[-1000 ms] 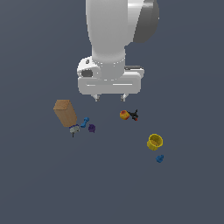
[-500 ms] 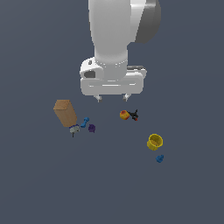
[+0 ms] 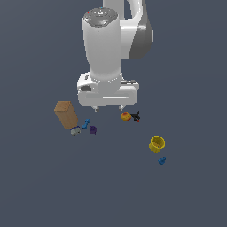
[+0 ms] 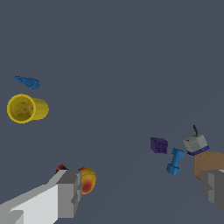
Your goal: Pick up a designated object from a clutter of objects.
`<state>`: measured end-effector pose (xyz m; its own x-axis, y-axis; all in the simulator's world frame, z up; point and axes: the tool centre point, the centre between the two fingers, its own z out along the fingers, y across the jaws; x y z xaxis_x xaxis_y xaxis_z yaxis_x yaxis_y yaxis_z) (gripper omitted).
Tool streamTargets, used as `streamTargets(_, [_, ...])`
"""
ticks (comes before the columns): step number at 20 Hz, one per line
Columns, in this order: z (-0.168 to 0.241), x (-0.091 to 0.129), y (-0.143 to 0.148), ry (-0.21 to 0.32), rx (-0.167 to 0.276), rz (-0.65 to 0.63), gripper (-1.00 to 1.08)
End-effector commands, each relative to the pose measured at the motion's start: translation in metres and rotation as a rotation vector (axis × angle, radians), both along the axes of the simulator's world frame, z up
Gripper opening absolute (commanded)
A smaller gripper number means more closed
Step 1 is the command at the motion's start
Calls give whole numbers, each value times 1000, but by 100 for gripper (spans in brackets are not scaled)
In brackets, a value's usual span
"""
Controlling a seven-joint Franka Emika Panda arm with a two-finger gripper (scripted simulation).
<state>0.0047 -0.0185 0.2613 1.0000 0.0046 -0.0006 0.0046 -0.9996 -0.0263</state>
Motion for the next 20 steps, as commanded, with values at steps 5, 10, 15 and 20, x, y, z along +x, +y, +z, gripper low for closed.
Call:
streamTargets(5, [-55, -2, -28, 0, -2, -23, 100])
streamTargets(10, [-107, -11, -56, -1, -7, -46, 100])
streamTargets(15, [-147, -24, -78, -1, -15, -64, 100])
streamTargets(20, [-174, -35, -92, 0, -22, -77, 100])
